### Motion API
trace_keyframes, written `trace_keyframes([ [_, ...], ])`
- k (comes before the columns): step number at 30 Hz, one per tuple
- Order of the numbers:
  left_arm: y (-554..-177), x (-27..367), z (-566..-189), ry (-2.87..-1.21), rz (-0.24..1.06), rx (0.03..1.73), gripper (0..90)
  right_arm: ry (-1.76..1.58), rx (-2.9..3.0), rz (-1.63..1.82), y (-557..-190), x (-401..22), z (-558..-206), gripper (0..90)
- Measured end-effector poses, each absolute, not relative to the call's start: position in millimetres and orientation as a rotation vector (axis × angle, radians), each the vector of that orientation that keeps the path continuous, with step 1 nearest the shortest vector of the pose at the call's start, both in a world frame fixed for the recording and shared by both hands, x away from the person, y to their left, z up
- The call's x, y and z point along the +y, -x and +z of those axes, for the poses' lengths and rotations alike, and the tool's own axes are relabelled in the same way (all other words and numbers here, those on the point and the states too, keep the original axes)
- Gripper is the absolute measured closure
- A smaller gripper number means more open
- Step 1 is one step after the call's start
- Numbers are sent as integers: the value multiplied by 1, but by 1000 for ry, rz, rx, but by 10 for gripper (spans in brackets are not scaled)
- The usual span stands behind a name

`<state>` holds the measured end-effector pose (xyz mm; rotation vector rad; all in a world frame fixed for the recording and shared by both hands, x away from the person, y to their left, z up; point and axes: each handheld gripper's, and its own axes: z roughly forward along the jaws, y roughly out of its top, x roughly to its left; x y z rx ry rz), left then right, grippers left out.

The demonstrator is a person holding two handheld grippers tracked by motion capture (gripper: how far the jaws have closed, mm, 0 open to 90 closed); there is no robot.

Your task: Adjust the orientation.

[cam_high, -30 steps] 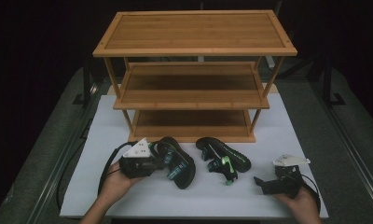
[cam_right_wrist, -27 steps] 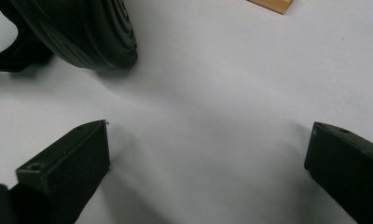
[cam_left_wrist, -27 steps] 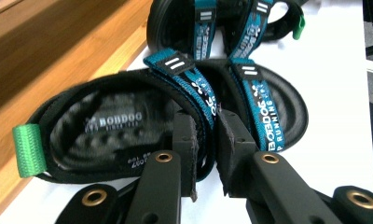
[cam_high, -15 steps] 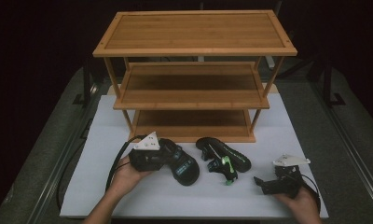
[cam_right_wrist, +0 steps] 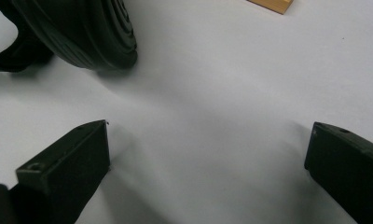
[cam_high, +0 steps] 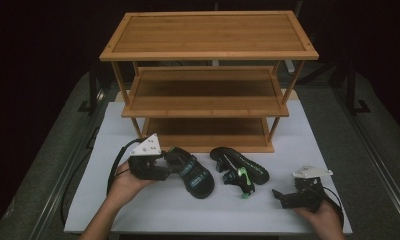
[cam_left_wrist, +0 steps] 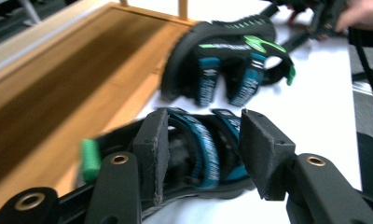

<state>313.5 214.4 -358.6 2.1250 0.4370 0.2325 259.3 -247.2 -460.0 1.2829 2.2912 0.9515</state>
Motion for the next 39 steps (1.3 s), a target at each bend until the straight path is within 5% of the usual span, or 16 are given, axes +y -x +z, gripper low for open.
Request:
trace_keyframes([
  [13, -358, 228, -365, -2144, 253, 547, 637, -1285, 2290, 953, -259, -247, -460, 0],
  [21, -363, 230, -368, -2166, 244, 565, 873, -1285, 2290, 953, -259, -247, -460, 0],
  [39, -298, 275, -367, -2119, 163, 582, 886, -1285, 2290, 952, -259, -247, -460, 0],
])
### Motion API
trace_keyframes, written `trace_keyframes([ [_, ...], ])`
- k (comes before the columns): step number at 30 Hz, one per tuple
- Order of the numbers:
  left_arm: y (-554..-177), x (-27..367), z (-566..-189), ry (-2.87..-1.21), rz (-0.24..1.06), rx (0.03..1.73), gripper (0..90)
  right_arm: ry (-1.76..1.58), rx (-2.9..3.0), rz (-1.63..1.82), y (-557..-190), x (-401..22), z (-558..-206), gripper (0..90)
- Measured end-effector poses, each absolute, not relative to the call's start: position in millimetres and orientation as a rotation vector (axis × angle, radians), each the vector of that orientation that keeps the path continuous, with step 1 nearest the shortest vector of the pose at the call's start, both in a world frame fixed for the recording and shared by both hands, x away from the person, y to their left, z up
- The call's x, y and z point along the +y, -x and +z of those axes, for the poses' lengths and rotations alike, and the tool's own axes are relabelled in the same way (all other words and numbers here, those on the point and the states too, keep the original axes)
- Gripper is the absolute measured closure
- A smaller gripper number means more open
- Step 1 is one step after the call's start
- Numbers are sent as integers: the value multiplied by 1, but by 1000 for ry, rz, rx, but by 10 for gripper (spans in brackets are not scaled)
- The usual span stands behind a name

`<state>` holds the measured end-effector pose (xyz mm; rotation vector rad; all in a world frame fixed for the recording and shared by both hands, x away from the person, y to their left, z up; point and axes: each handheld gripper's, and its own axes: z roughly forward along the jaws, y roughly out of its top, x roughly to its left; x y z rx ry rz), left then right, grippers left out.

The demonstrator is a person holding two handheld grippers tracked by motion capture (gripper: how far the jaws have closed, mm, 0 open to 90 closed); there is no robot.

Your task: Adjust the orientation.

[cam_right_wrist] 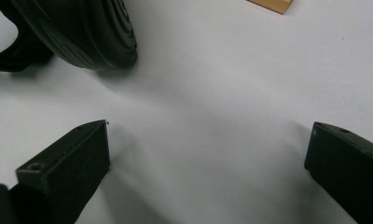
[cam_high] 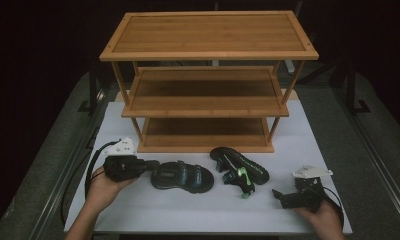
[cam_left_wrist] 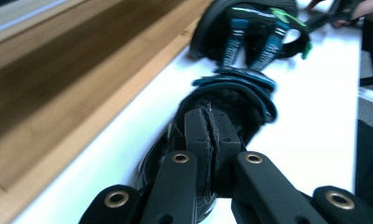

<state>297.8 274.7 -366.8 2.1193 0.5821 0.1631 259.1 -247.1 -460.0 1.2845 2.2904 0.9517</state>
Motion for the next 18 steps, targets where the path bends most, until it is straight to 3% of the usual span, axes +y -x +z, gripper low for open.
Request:
trace_keyframes([
  [10, -262, 280, -374, -2098, 108, 571, 884, -1286, 2289, 952, -259, -247, -460, 0],
  [15, -262, 282, -377, -2077, 92, 574, 878, -1287, 2290, 952, -259, -247, -460, 0],
  [18, -263, 285, -377, -2064, 110, 565, 775, -1287, 2289, 953, -259, -247, -460, 0],
])
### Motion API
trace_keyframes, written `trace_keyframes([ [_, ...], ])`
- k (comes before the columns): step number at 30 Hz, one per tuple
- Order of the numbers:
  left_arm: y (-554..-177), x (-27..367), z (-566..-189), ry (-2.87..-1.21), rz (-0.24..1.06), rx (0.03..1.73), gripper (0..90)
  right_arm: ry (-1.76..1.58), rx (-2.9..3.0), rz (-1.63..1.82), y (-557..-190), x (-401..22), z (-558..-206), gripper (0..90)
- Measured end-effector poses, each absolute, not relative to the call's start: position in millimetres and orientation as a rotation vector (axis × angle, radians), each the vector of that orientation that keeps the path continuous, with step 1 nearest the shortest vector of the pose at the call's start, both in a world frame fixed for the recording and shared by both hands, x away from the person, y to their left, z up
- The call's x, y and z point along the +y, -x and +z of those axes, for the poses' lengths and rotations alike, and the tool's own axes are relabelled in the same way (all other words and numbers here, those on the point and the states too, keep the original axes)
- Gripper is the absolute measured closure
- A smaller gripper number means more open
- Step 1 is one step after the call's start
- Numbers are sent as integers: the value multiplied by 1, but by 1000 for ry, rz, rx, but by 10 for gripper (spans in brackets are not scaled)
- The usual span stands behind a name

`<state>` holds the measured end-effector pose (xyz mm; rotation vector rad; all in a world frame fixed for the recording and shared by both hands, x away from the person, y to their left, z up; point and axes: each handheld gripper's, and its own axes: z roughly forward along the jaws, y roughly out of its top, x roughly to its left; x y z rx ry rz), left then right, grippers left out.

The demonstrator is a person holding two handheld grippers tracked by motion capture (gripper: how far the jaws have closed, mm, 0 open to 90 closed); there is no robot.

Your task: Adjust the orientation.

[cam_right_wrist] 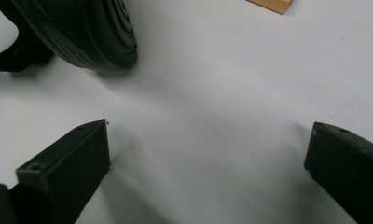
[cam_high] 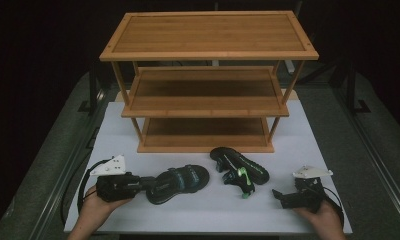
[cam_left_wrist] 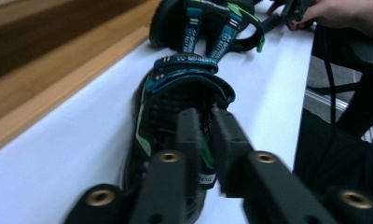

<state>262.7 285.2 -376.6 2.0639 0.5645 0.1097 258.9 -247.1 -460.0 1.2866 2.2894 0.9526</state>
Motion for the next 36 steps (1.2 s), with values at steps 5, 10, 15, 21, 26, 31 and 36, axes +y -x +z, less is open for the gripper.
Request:
trace_keyframes([
  [5, -264, 301, -371, -2001, 134, 568, 724, -1287, 2290, 952, -259, -247, -460, 0],
  [10, -273, 316, -384, -2020, 162, 638, 898, -1285, 2290, 952, -259, -247, -460, 0],
  [15, -289, 315, -417, -2107, 157, 744, 900, -1287, 2290, 951, -259, -247, -460, 0],
  [21, -296, 301, -430, -2193, 119, 735, 900, -1287, 2290, 951, -259, -247, -460, 0],
  [26, -289, 299, -430, -2216, 104, 705, 900, -1288, 2291, 951, -259, -247, -460, 0],
  [31, -276, 297, -431, -2208, 49, 677, 900, -1287, 2291, 951, -259, -247, -460, 0],
  [36, -257, 286, -433, -2197, -14, 632, 900, -1288, 2291, 954, -259, -247, -460, 0],
])
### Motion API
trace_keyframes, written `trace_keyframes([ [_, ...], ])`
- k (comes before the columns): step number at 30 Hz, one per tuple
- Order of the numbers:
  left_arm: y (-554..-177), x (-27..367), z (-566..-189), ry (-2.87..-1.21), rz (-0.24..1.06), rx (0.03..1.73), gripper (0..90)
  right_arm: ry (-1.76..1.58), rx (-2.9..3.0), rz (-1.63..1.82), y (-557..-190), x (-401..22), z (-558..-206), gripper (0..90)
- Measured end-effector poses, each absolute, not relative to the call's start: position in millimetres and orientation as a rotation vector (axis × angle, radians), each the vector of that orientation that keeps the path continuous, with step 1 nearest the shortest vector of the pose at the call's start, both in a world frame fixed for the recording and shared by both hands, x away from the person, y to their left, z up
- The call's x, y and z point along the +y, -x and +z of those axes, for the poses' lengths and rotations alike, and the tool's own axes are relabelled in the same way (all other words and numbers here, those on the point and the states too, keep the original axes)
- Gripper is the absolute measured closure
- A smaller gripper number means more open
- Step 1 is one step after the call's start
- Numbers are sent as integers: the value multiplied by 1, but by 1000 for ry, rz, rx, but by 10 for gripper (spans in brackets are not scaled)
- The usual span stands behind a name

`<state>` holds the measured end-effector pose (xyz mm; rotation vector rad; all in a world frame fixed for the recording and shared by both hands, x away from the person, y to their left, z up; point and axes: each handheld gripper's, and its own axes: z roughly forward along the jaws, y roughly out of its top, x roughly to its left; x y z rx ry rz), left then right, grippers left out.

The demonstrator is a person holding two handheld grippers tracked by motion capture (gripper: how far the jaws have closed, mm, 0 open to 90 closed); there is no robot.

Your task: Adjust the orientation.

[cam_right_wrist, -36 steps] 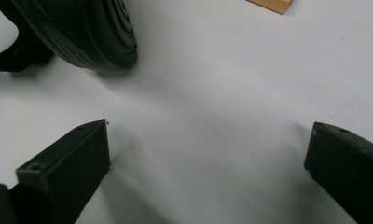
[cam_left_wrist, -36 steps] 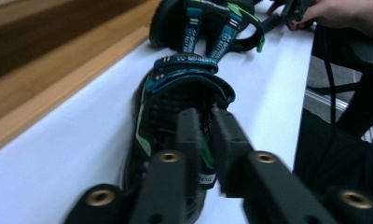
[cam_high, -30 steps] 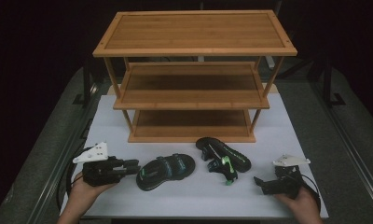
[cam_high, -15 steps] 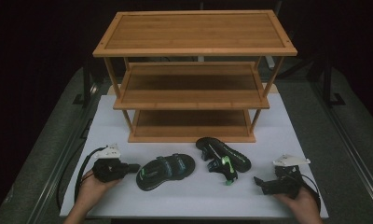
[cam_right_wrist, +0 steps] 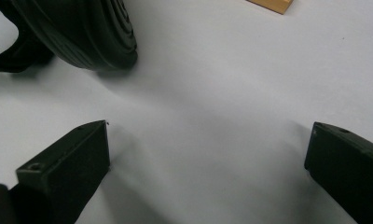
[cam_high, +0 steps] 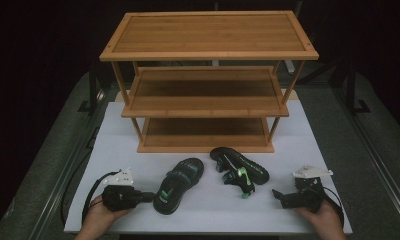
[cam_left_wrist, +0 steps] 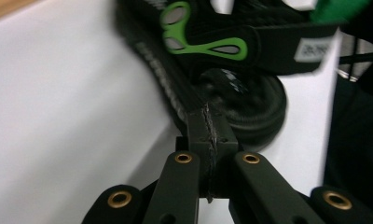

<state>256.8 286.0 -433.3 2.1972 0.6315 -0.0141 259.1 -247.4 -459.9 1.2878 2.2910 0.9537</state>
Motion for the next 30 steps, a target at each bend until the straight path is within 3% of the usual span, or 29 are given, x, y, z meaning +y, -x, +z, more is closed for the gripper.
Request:
trace_keyframes([
  [8, -247, 260, -434, -2218, -90, 535, 900, -1288, 2291, 952, -259, -247, -460, 0],
  [17, -249, 264, -432, -2208, -91, 532, 894, -1288, 2291, 952, -259, -247, -460, 0],
  [20, -254, 270, -422, -2147, -43, 559, 757, -1288, 2291, 952, -259, -247, -460, 0],
  [24, -266, 271, -404, -2086, -31, 554, 666, -1288, 2291, 952, -259, -247, -460, 0],
  [25, -273, 268, -397, -2079, -8, 549, 608, -1285, 2291, 952, -259, -247, -460, 0],
  [30, -293, 253, -386, -2066, 30, 530, 541, -1287, 2291, 953, -259, -247, -460, 0],
])
